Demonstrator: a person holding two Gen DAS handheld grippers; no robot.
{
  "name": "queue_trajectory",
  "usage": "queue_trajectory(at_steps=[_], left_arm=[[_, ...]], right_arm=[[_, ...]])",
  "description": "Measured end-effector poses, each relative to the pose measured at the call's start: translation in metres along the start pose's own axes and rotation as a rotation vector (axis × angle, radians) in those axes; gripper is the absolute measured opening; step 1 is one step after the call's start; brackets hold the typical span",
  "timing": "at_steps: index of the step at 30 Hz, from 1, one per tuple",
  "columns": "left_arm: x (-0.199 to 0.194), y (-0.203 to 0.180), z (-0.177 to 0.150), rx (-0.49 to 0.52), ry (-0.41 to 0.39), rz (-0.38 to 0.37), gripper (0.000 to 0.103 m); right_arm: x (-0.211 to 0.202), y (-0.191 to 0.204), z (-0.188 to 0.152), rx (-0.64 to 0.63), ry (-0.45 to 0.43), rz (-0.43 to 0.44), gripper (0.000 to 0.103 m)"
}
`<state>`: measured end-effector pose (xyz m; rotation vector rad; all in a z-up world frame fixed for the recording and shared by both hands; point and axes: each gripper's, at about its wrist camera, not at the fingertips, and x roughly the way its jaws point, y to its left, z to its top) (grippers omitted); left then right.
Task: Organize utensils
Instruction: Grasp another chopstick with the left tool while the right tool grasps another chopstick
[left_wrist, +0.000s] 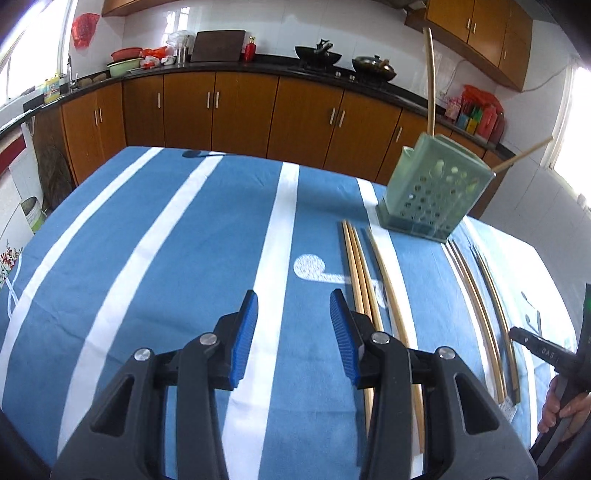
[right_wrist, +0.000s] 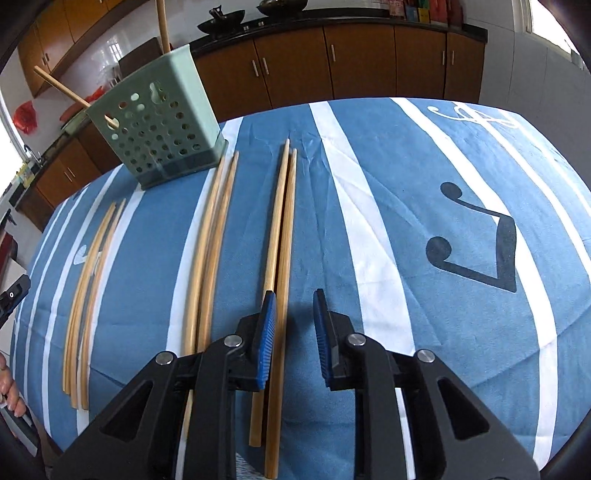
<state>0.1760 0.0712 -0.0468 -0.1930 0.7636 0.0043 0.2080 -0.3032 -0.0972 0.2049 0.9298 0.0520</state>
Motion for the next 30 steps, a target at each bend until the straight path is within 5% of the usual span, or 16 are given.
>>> queue_trajectory(at_steps=[6, 9, 13, 21, 30], left_arm=[[0.006, -0.012, -0.002, 0.027, 0.031, -0.022, 0.041], [0.012, -0.019, -0.007, 0.049, 0.051, -0.035, 0.041], [0.018, -0.027, -0.013, 0.071, 0.080, -0.055, 0.037], [0.033, -0.045, -0.023, 0.142, 0.144, -0.088, 0.019], [0.044, -0.051, -0.028, 0.170, 0.171, -0.038, 0.016]], right_arm=[[0.001, 0.010, -0.003, -0.070, -0.012, -0.048, 0.021], [0.005, 0.009, 0.000, -0.094, -0.027, -0.098, 0.009], [0.007, -0.016, 0.010, -0.006, -0.046, -0.157, 0.008], [0.007, -0.025, 0.011, 0.013, -0.055, -0.171, 0.008], [0.006, -0.026, 0.010, 0.019, -0.054, -0.158, 0.008]])
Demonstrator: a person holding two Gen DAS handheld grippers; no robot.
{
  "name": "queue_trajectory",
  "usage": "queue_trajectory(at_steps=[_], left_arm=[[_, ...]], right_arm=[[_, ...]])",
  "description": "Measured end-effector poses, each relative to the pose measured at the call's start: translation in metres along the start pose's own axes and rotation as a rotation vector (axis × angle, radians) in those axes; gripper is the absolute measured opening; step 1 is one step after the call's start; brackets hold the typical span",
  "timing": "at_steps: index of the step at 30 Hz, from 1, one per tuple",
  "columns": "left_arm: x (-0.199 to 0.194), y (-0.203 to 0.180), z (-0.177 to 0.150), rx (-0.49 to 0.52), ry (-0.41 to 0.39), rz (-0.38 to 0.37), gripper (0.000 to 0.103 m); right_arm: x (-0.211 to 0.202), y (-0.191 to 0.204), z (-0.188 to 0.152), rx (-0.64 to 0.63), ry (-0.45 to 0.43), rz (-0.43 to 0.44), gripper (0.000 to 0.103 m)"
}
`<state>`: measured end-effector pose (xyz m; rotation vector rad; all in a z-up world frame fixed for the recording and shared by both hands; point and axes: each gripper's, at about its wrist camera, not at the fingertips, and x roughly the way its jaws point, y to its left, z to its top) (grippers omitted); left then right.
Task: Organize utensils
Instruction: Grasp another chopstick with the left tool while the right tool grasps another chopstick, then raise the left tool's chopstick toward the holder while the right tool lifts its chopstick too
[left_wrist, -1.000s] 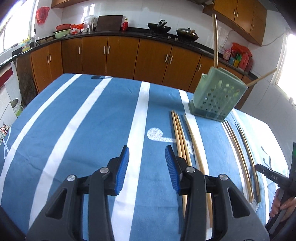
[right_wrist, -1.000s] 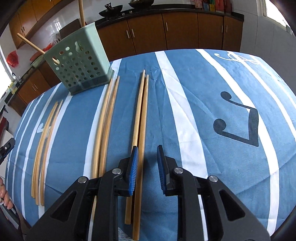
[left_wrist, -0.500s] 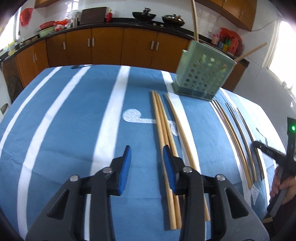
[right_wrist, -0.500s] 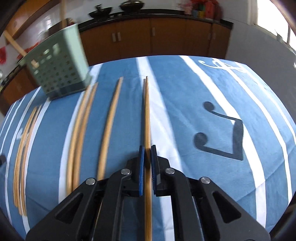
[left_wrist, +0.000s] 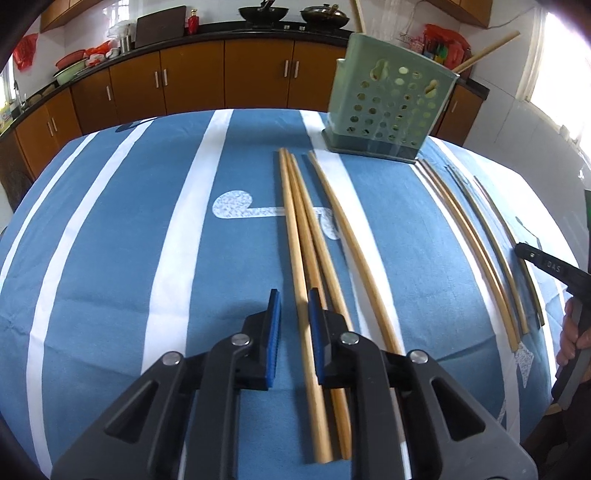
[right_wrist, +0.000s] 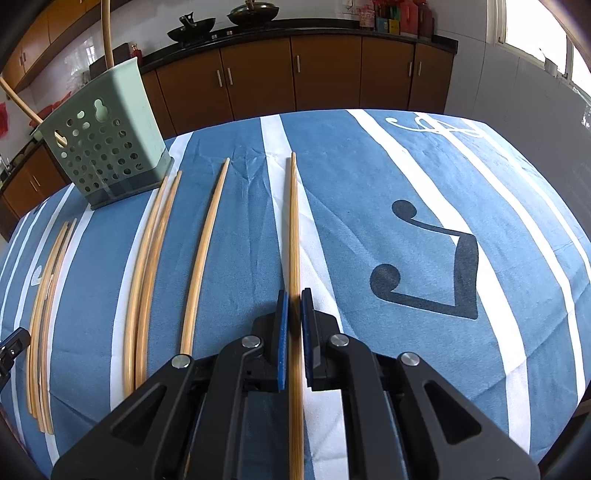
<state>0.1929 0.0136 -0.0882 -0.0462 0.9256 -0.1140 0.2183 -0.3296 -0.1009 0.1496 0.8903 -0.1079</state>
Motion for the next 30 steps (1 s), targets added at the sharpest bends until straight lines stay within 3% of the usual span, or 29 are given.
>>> queue_trajectory(at_steps=[9, 15, 20, 30], left_arm=[[0.007, 0.000, 0.006, 0.032, -0.015, 0.086, 0.008], [0.018, 0.031, 0.029, -0.029, -0.017, 0.129, 0.008], [0.023, 0.058, 0.038, -0.073, -0.031, 0.104, 0.008], [0.022, 0.060, 0.035, -0.093, -0.048, 0.092, 0.009]], right_arm=[[-0.002, 0.004, -0.002, -0.014, 0.001, 0.008, 0.008], [0.005, 0.007, 0.007, -0.020, 0.003, 0.028, 0.008], [0.012, 0.009, 0.013, -0.016, -0.012, 0.017, 0.008], [0.010, 0.010, 0.008, -0.032, -0.047, 0.010, 0.008]])
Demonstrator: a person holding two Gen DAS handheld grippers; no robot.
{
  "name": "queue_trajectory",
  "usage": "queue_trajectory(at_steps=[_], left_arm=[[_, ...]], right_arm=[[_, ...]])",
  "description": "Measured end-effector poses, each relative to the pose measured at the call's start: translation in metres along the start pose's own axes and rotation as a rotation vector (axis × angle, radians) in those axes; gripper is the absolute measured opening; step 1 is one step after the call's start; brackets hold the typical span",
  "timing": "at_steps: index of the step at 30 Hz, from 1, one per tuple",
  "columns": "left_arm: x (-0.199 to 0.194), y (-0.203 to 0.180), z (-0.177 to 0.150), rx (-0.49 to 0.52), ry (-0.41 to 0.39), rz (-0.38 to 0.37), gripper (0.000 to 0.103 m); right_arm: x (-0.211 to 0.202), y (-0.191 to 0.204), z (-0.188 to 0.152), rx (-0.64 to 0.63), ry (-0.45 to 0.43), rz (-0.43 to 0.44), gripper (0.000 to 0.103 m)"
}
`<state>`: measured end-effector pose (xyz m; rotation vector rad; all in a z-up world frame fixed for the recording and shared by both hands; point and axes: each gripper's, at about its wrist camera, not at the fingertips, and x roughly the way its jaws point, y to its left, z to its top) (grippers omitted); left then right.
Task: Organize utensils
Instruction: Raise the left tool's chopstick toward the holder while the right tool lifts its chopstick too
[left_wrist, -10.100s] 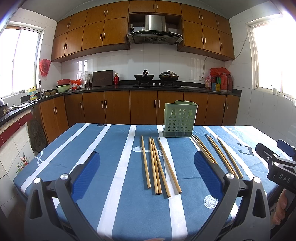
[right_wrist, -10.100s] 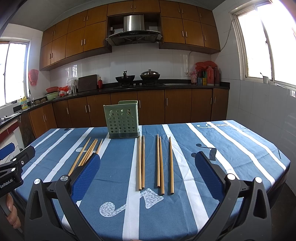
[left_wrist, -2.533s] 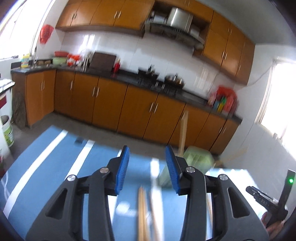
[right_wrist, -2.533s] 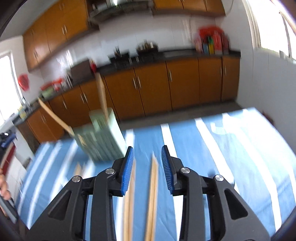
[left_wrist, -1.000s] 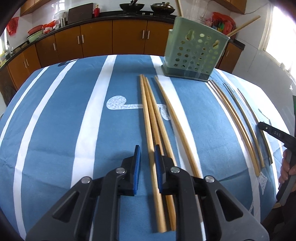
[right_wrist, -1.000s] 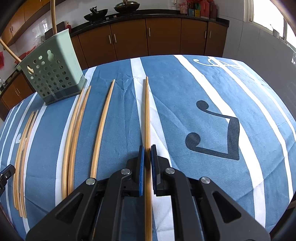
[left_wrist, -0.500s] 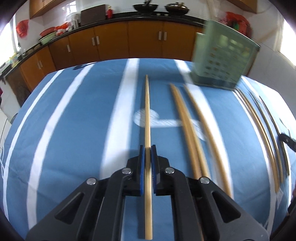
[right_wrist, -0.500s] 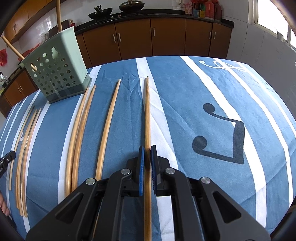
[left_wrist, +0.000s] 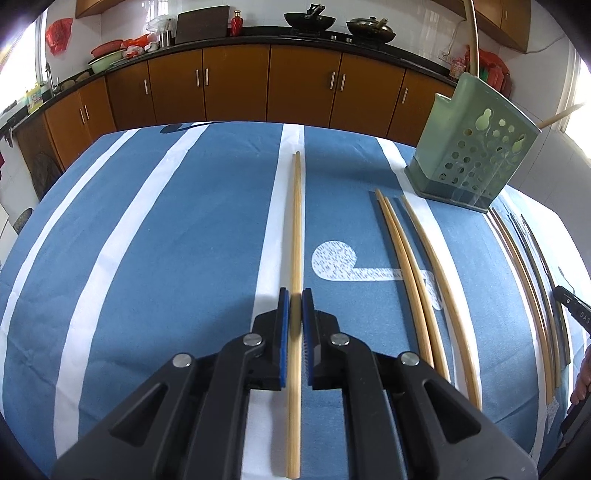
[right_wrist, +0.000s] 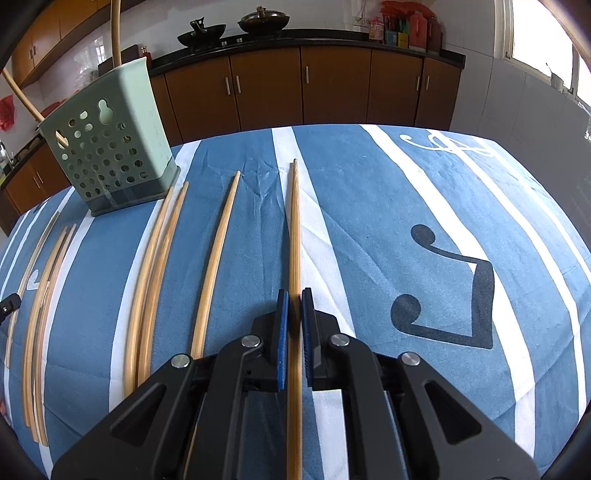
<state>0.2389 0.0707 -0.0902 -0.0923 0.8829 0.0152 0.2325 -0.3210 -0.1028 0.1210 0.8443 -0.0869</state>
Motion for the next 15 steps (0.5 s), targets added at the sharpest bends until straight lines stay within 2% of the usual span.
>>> queue_trajectory(at_steps=[10, 15], left_arm=[[-0.001, 0.001, 0.000, 0.009, 0.004, 0.000, 0.009], [-0.009, 0.002, -0.010, 0.025, 0.018, 0.000, 0.010]], right_arm=[[-0.003, -0.001, -0.002, -0.012, 0.006, 0.006, 0.009], [-0.011, -0.003, -0.011, -0.007, 0.022, 0.024, 0.009]])
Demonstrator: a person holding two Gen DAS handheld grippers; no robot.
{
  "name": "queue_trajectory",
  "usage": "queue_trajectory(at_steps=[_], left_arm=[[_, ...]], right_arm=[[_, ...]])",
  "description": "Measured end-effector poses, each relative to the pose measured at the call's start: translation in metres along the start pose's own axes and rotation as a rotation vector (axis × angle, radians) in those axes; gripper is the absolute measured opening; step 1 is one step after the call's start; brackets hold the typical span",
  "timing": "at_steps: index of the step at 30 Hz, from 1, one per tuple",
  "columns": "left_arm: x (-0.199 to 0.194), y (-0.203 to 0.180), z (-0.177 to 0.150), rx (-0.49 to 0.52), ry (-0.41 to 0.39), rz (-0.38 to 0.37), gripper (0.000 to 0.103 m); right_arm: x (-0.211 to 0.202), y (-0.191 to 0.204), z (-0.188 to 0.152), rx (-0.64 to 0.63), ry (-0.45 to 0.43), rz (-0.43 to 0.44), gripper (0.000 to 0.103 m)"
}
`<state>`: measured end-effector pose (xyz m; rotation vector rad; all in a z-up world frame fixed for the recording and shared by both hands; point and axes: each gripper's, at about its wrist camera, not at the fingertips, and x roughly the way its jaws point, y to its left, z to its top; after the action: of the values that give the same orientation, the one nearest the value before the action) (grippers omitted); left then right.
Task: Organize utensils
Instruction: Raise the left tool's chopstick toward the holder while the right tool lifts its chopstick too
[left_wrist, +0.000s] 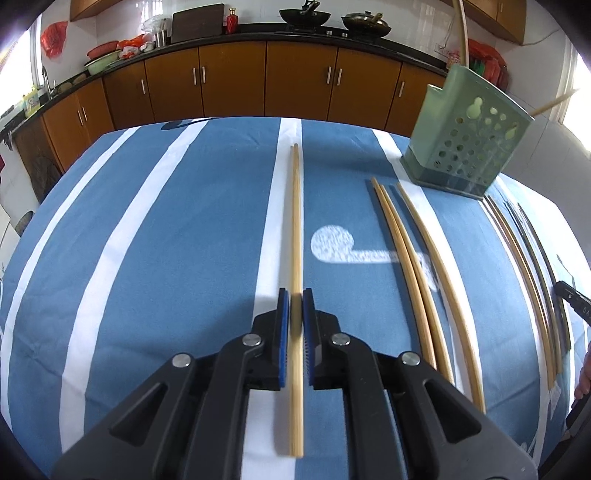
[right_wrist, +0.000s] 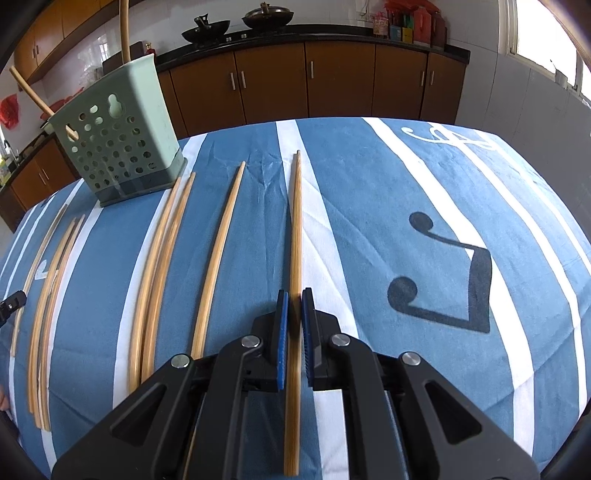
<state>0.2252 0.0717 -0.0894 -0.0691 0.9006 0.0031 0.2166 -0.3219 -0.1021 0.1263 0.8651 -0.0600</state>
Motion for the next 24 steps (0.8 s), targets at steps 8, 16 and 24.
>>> queue_trajectory(at_steps=[8, 16, 24], left_arm=[[-0.009, -0.006, -0.013, 0.044, 0.002, 0.034, 0.008], [-0.047, -0.001, 0.002, 0.038, -0.066, 0.014, 0.008], [-0.095, 0.003, 0.024, 0.010, -0.211, -0.002, 0.008]], right_arm=[[-0.007, 0.000, -0.003, -0.001, 0.003, -0.004, 0.008], [-0.054, -0.009, 0.016, 0.023, -0.126, 0.014, 0.008], [-0.085, -0.011, 0.028, 0.045, -0.230, 0.043, 0.008]])
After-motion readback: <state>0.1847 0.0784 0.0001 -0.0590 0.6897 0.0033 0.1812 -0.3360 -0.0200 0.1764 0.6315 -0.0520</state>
